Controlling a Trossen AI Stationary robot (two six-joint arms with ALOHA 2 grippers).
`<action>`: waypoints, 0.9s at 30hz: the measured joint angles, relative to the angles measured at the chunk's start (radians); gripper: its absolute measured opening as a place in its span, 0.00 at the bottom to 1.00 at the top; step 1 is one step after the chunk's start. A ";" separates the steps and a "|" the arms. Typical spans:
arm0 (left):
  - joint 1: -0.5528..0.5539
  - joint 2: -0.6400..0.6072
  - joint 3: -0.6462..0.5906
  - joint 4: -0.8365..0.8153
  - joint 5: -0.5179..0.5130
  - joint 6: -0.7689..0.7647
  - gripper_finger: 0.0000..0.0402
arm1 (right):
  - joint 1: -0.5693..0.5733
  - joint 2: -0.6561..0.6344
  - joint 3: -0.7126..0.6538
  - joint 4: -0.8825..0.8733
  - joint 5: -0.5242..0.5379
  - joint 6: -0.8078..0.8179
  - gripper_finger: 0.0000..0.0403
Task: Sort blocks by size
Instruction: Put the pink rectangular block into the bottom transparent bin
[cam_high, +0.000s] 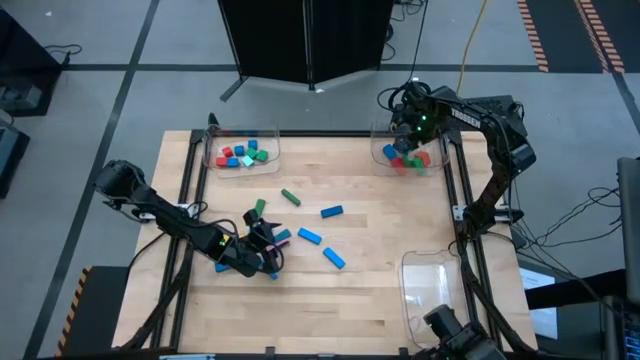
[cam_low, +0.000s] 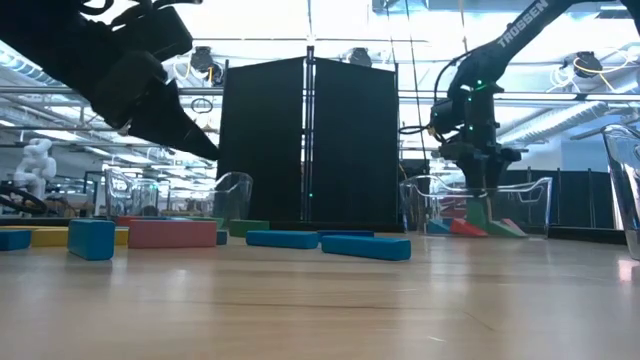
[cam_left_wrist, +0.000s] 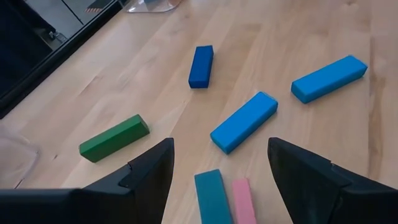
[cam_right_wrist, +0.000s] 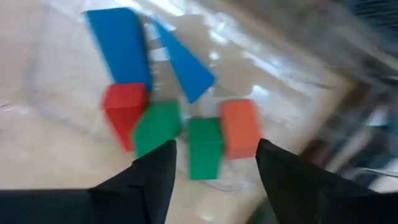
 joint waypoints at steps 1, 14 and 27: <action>0.000 0.000 0.000 -0.009 0.000 0.000 0.65 | 0.000 -0.004 0.000 0.001 0.032 0.017 0.54; 0.000 0.000 0.000 -0.035 -0.010 0.002 0.65 | 0.135 -0.260 0.000 0.083 0.090 0.155 0.51; 0.007 0.000 0.000 -0.033 -0.004 0.001 0.65 | 0.453 -0.461 -0.095 0.291 0.091 0.269 0.51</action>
